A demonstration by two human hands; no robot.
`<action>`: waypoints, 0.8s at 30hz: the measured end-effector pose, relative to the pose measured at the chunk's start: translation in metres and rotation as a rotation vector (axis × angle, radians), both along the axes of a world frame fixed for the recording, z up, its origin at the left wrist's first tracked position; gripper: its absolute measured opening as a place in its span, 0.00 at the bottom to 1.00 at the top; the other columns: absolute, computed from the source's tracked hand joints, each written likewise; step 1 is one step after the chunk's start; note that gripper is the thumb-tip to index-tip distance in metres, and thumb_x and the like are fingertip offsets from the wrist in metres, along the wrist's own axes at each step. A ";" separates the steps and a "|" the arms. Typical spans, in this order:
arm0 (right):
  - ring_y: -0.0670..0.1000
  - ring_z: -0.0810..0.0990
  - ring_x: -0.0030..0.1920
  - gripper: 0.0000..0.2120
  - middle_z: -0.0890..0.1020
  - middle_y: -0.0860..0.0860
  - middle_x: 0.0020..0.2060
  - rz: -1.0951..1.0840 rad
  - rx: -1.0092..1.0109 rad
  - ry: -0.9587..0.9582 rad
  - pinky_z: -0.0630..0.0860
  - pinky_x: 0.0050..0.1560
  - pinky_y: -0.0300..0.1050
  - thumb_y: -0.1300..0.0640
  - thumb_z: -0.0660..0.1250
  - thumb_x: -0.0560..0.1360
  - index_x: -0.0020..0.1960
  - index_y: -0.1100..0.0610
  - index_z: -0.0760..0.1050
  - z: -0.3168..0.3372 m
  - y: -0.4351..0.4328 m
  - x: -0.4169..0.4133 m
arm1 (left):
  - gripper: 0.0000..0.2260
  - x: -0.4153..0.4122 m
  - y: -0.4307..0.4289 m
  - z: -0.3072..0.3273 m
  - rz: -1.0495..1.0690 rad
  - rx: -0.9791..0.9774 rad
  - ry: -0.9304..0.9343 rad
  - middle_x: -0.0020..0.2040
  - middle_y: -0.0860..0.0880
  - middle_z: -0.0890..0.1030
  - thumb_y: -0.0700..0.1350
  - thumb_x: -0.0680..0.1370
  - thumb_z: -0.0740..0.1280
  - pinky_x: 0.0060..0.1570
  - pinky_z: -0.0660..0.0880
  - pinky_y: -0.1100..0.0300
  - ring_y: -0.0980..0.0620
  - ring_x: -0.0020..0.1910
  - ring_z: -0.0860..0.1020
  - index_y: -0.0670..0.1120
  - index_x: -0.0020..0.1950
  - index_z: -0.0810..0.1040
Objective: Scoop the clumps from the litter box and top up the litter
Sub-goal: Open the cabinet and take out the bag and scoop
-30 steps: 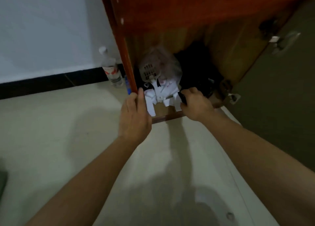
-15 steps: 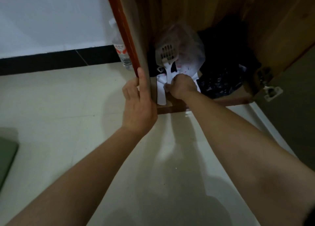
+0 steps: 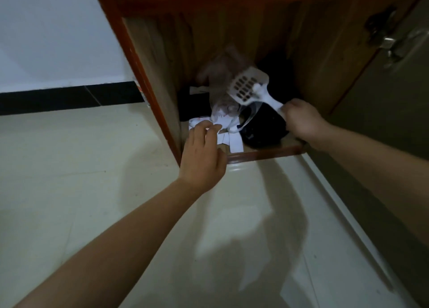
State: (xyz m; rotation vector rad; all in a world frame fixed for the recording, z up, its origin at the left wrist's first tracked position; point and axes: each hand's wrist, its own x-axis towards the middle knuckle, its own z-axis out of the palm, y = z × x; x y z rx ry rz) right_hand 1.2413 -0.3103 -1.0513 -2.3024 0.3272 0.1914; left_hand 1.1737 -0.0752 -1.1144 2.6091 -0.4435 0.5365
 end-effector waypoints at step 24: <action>0.55 0.73 0.42 0.13 0.73 0.53 0.37 -0.398 0.351 -0.137 0.71 0.49 0.52 0.52 0.54 0.80 0.45 0.60 0.71 -0.097 -0.009 -0.034 | 0.10 0.136 -0.067 -0.059 0.354 0.278 0.281 0.52 0.44 0.81 0.47 0.79 0.61 0.47 0.67 0.54 0.42 0.55 0.73 0.47 0.55 0.80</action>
